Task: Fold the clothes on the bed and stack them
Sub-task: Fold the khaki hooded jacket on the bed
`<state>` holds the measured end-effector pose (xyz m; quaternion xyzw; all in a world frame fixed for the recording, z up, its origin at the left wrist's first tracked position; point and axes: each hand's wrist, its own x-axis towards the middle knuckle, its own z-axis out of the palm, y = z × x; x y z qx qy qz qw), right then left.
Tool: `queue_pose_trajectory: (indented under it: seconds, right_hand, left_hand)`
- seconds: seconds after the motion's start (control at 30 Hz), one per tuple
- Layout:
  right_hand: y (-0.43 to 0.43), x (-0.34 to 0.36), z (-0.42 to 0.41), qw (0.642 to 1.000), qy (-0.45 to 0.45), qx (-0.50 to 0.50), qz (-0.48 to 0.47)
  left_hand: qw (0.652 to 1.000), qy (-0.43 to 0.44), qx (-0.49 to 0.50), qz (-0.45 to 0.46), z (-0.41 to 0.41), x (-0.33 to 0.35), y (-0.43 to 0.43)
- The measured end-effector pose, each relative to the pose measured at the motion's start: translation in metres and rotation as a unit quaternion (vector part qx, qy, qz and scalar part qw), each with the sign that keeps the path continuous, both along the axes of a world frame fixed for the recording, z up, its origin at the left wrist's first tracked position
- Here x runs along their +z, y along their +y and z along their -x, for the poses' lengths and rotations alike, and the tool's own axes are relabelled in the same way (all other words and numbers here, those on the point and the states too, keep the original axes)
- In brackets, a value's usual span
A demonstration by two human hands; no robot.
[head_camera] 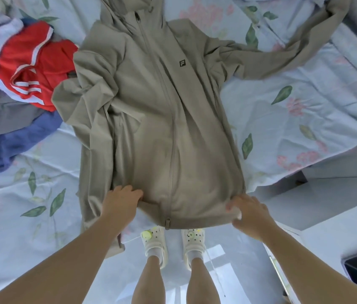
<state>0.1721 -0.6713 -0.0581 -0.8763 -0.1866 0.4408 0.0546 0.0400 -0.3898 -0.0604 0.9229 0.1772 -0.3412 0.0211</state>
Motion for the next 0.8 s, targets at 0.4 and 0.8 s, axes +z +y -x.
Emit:
queue_pose_trajectory:
  seconds: [0.4, 0.8]
  right_hand:
    - [0.057, -0.015, -0.029, 0.951, -0.029, -0.305, -0.044]
    - [0.116, -0.005, 0.022, 0.969, -0.218, -0.083, -0.081]
  left_hand:
    - [0.96, 0.061, 0.173, 0.21, 0.002, 0.004, 0.032]
    - [0.843, -0.115, 0.519, 0.079, 0.033, -0.006, 0.066]
